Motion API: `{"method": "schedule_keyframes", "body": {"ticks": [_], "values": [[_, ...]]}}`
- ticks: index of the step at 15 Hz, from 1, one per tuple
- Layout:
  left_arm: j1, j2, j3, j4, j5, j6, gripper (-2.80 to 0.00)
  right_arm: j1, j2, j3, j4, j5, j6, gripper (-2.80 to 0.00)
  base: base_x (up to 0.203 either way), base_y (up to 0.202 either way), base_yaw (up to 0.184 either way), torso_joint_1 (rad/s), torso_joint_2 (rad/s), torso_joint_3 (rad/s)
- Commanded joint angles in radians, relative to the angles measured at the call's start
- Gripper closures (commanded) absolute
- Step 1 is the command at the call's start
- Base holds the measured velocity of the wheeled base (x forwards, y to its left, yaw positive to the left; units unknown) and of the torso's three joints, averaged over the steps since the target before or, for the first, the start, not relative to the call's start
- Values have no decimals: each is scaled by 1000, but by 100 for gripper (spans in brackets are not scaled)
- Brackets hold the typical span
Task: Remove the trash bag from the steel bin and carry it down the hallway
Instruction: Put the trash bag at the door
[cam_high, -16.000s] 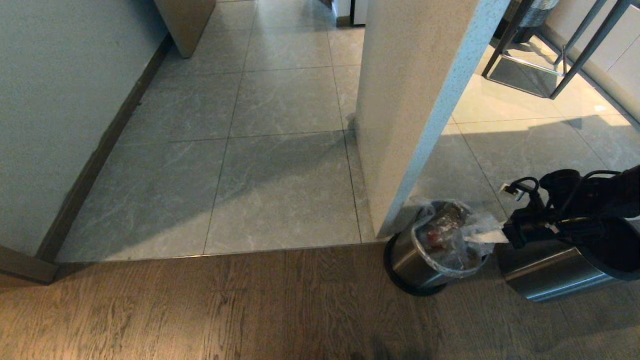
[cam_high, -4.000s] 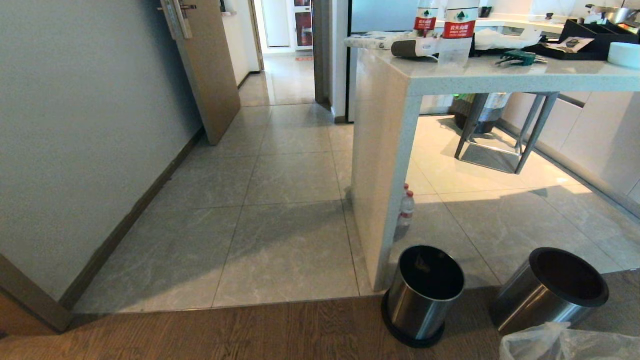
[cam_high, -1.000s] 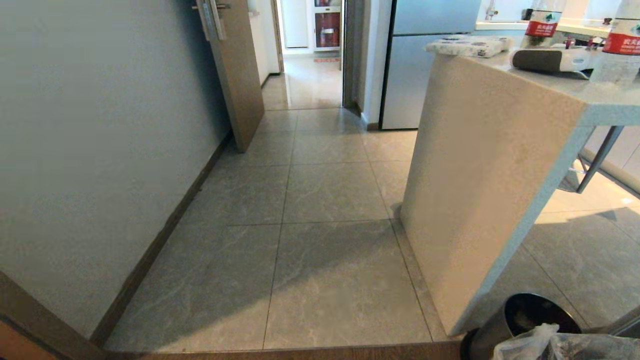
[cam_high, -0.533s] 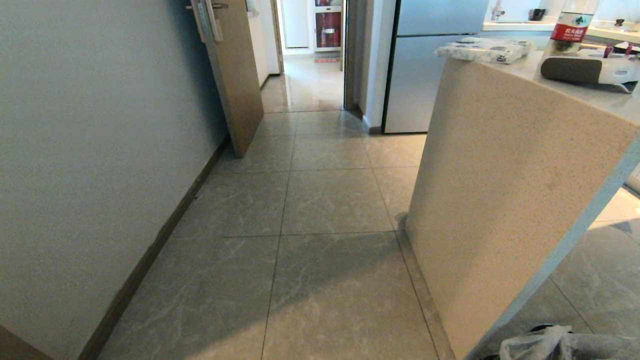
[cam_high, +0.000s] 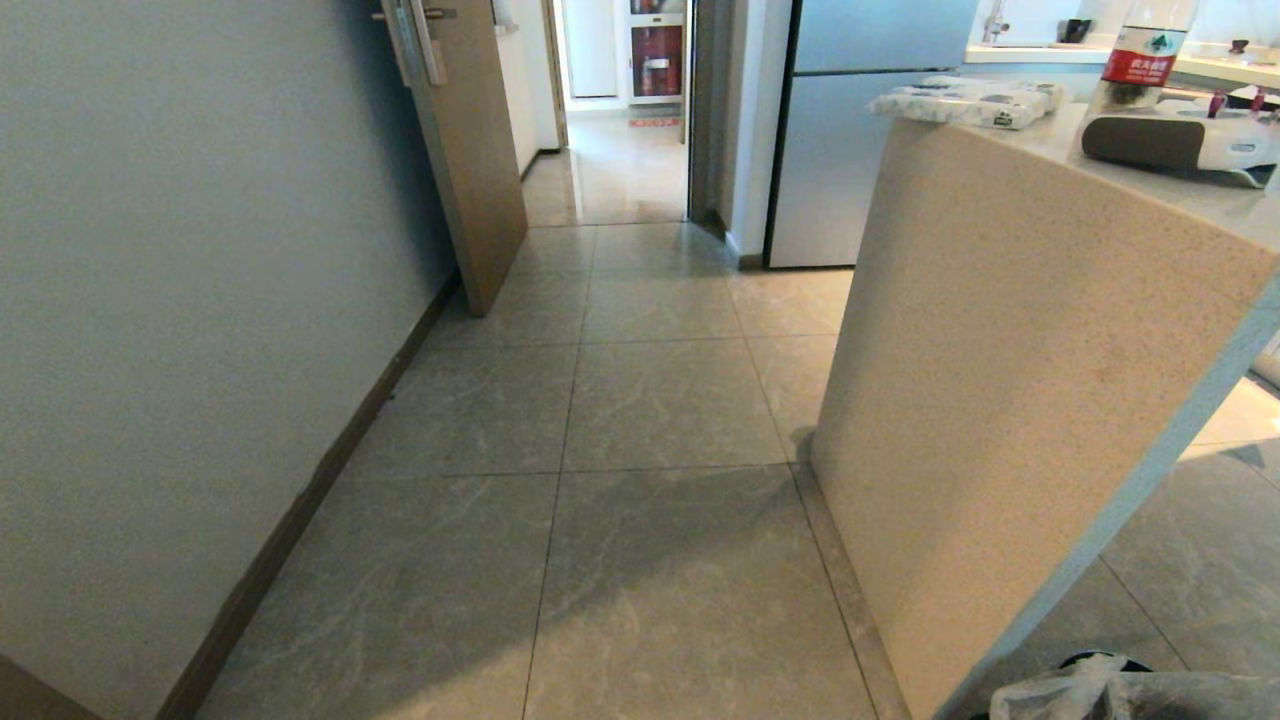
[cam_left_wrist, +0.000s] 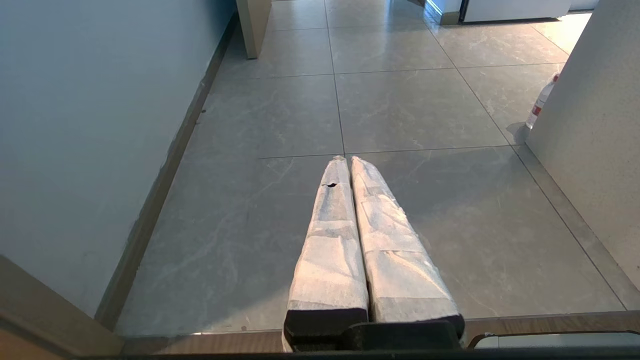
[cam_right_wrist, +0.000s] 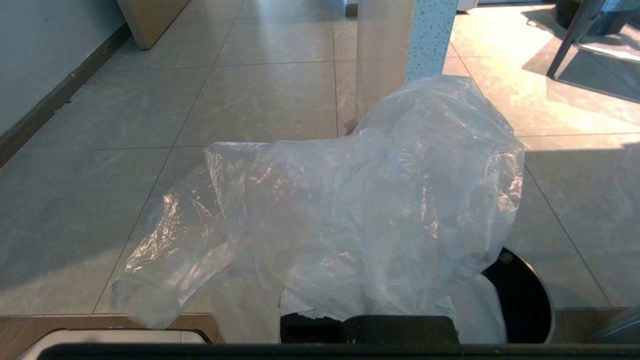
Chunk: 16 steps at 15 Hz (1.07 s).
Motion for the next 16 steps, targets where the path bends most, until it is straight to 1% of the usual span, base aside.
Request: {"method": "schedule_keyframes", "body": {"ticks": [1, 7, 8, 13, 16], "values": [[0, 0, 0, 0, 0, 0, 0, 0, 2, 0, 0, 0, 0, 0, 0, 0, 0, 0, 0, 0], [0, 0, 2, -5, 2, 1, 0, 0, 2, 0, 0, 0, 0, 0, 0, 0, 0, 0, 0, 0], [0, 0, 2, -5, 2, 1, 0, 0, 2, 0, 0, 0, 0, 0, 1, 97, 10, 2, 7, 2], [0, 0, 2, -5, 2, 0, 0, 0, 2, 0, 0, 1, 0, 0, 0, 179, 1, 2, 0, 1], [0, 0, 2, -5, 2, -3, 0, 0, 2, 0, 0, 1, 0, 0, 0, 28, 0, 1, 1, 1]]}}
